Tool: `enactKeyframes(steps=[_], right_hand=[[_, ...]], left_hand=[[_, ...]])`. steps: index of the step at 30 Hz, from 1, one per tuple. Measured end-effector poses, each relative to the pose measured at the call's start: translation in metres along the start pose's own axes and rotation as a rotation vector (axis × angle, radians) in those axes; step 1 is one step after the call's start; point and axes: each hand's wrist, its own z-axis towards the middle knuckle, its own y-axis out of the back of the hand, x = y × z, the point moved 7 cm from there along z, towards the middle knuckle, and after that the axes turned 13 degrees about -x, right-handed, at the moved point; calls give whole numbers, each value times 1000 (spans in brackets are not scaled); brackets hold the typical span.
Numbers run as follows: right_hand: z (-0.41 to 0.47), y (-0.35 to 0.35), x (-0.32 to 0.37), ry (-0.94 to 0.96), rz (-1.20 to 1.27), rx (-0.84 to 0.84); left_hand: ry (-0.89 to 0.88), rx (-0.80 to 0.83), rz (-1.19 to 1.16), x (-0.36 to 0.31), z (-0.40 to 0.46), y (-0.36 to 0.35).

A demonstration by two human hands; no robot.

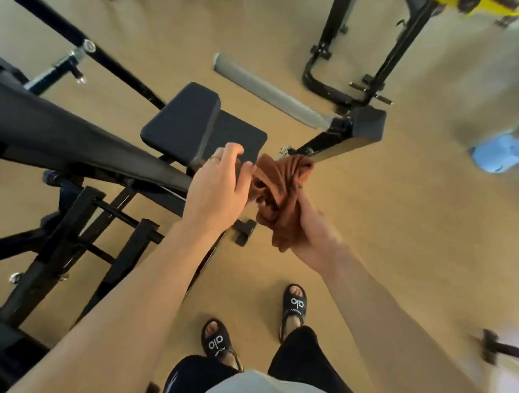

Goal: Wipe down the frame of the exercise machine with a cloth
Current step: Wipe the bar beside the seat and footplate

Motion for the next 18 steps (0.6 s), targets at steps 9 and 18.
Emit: enactKeyframes(steps=[9, 18], right_hand=[[-3, 84, 90, 111, 179, 80], [23, 117, 158, 178, 31, -6]], left_hand=[[-178, -362, -105, -127, 23, -7], [-202, -292, 94, -161, 20, -67]])
